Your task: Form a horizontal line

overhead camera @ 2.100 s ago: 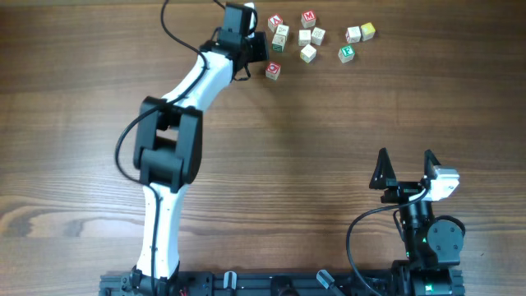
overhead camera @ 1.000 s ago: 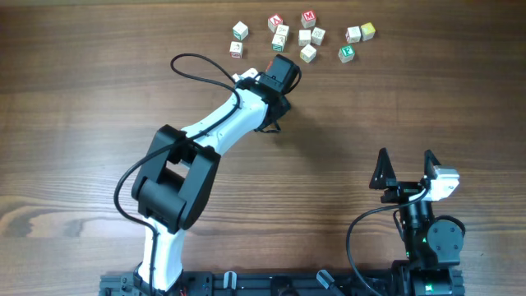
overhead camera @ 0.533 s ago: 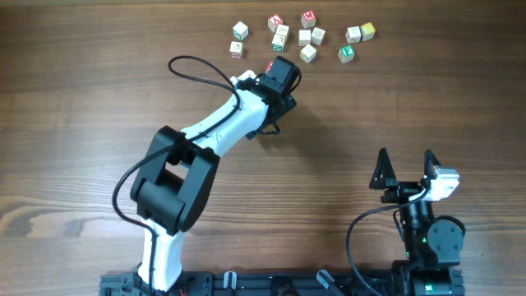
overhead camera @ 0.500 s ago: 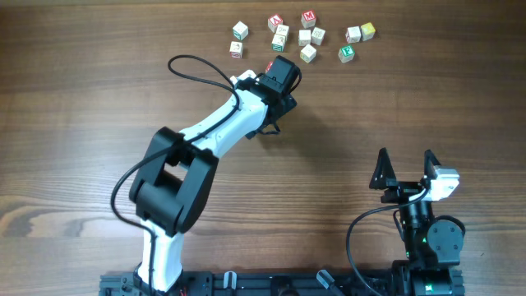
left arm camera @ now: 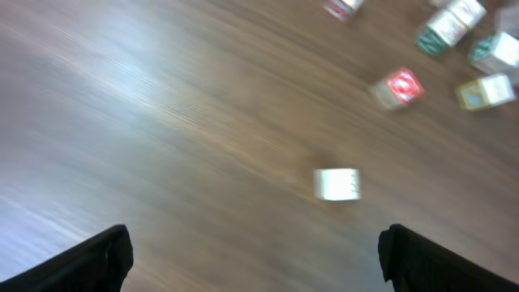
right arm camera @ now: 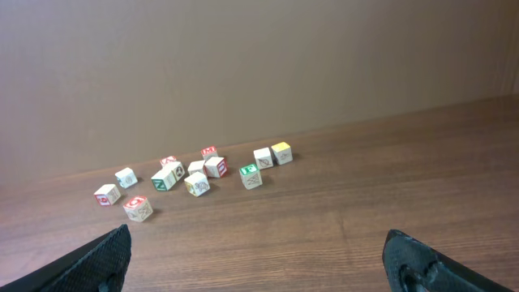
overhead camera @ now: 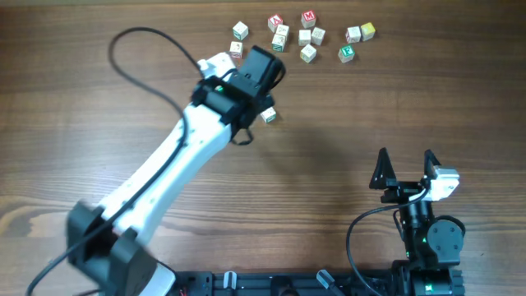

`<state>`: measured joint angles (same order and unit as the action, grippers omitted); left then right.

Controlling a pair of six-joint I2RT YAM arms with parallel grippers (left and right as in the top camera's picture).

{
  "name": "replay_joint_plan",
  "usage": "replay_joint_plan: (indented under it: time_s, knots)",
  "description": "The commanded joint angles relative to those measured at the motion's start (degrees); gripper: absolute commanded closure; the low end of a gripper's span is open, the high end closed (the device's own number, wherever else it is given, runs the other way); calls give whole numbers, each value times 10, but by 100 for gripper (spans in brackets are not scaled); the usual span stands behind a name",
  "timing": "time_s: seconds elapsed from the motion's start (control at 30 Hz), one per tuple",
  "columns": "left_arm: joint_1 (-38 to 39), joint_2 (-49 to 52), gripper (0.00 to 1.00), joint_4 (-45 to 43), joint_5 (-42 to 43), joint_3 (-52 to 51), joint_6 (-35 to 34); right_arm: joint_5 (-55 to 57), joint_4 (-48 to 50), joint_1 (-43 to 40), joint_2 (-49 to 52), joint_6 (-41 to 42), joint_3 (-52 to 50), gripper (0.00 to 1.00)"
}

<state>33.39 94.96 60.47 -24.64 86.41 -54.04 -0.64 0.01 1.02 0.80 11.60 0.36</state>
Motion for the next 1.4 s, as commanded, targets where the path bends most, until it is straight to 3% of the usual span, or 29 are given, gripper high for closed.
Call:
replay_joint_plan:
  time_s: [0.0, 0.2, 0.43, 0.7, 0.83, 1.0, 1.1, 1.23, 1.37]
  knots:
    - [2, -59, 0, 74, -115, -3, 14, -6, 3, -2, 0, -9, -1, 0]
    - [-7, -122, 0, 168, -130, -3, 13, -5, 3, -2, 0, -10, -1, 0]
    - [-59, -208, 0, 195, -130, -3, 14, 12, 4, -2, 0, -10, -1, 0]
    - [-188, -321, 0, 238, -142, -4, 38, -1, 5, -2, 0, -4, -1, 0]
    - [-260, -368, 0, 242, -158, -30, 37, -62, 4, -2, 0, 154, -1, 0]
    - [-331, -420, 0, 225, -151, -96, 14, -139, 11, -2, 0, 486, -1, 0]
    - [-348, -435, 0, 229, -129, -128, -6, -147, 12, -2, 0, 630, -1, 0]
    - [-349, -434, 0, 243, -96, -143, -6, -148, 12, -2, 0, 763, -1, 0]
    - [-349, -432, 0, 242, -94, -143, -6, -211, 19, -2, 0, 767, -1, 0]
